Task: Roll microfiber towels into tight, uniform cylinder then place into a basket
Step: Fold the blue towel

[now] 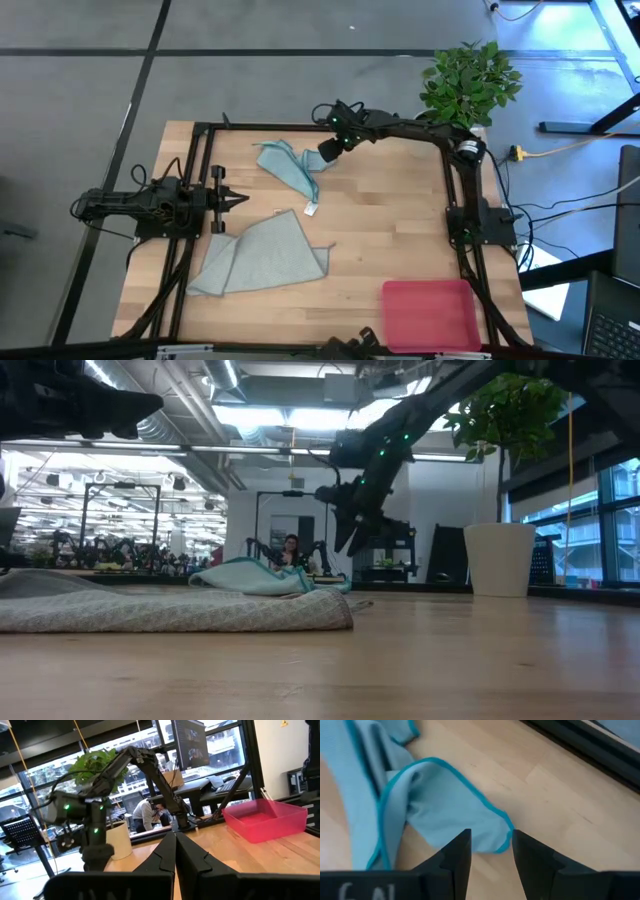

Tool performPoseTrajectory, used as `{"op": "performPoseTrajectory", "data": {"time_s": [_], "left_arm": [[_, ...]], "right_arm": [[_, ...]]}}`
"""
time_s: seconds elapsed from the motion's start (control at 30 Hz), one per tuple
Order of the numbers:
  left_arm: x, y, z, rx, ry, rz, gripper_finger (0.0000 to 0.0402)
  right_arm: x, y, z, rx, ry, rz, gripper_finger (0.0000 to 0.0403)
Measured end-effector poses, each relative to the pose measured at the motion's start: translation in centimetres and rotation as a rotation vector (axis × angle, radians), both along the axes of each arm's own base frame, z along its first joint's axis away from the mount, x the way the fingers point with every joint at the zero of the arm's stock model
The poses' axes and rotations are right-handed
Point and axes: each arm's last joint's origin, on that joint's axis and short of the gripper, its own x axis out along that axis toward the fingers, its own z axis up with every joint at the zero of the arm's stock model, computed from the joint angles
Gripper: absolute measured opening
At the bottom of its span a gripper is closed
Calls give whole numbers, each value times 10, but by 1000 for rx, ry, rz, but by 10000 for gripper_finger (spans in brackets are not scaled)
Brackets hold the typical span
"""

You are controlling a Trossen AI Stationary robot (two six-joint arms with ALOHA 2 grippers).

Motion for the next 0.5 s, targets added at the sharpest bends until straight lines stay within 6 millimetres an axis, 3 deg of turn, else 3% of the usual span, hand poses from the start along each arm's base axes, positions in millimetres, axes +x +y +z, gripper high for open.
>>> {"op": "performPoseTrajectory", "data": {"time_s": [0.5], "left_arm": [[0,0,-1,-24,7,-4,0]], "right_arm": [[6,-15,-37,130,103,36,144]]}}
